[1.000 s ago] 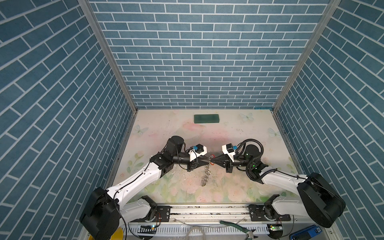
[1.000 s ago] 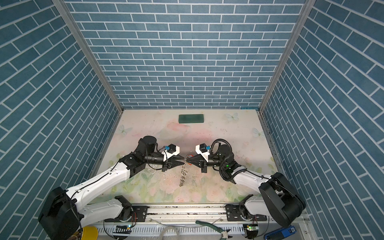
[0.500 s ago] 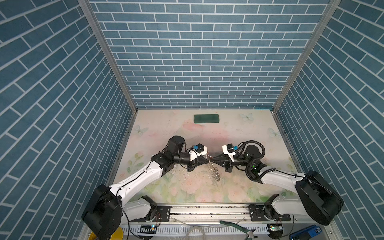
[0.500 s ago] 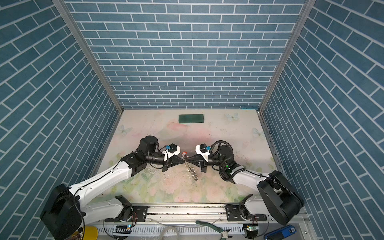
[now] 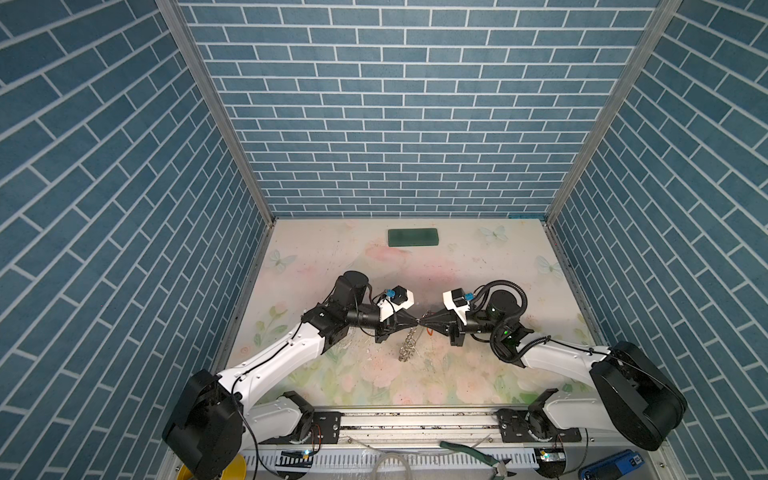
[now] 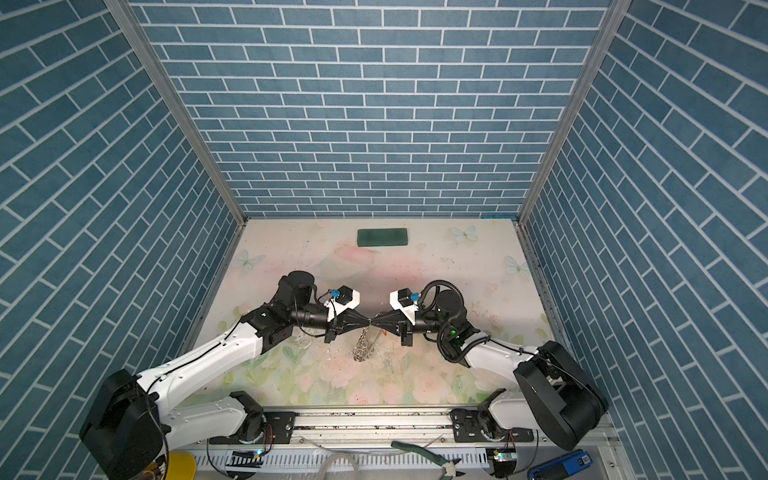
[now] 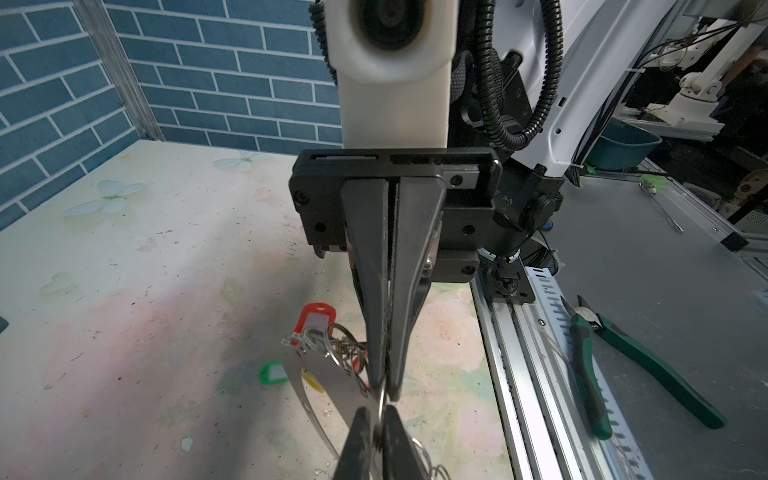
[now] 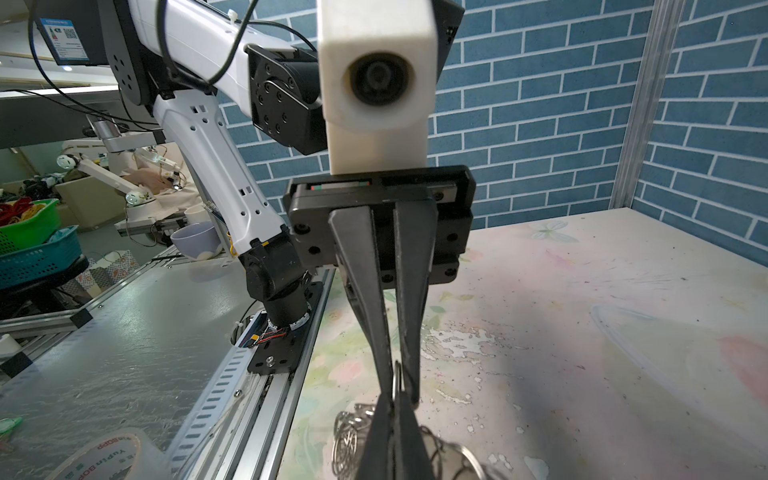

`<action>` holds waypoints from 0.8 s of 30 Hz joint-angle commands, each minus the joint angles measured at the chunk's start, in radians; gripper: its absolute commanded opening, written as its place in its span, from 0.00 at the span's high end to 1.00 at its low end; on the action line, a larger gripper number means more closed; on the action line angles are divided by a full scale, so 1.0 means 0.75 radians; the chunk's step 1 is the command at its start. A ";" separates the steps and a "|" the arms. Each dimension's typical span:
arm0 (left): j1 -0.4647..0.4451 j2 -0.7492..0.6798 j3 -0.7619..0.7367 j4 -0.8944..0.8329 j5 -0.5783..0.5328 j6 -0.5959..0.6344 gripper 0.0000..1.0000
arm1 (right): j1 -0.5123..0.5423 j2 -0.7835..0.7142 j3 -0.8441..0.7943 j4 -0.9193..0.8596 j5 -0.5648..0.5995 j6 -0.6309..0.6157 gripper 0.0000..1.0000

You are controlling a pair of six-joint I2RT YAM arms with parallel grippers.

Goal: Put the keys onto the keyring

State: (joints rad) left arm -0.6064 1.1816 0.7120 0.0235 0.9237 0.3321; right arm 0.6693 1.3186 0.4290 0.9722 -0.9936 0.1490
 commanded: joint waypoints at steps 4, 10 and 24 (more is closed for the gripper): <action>0.007 -0.002 0.011 -0.007 0.020 0.013 0.98 | 0.011 -0.019 -0.005 0.045 -0.019 -0.035 1.00; 0.006 -0.003 0.021 -0.034 -0.022 0.018 1.00 | 0.003 -0.106 -0.001 -0.155 0.052 -0.119 0.89; -0.067 0.050 0.142 -0.327 -0.156 0.201 1.00 | 0.003 -0.288 0.138 -0.827 0.146 -0.407 0.81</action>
State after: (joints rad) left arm -0.6430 1.2133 0.7830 -0.1696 0.8120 0.4385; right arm 0.6693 1.0893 0.4740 0.3840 -0.8570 -0.1135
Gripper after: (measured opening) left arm 0.049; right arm 0.189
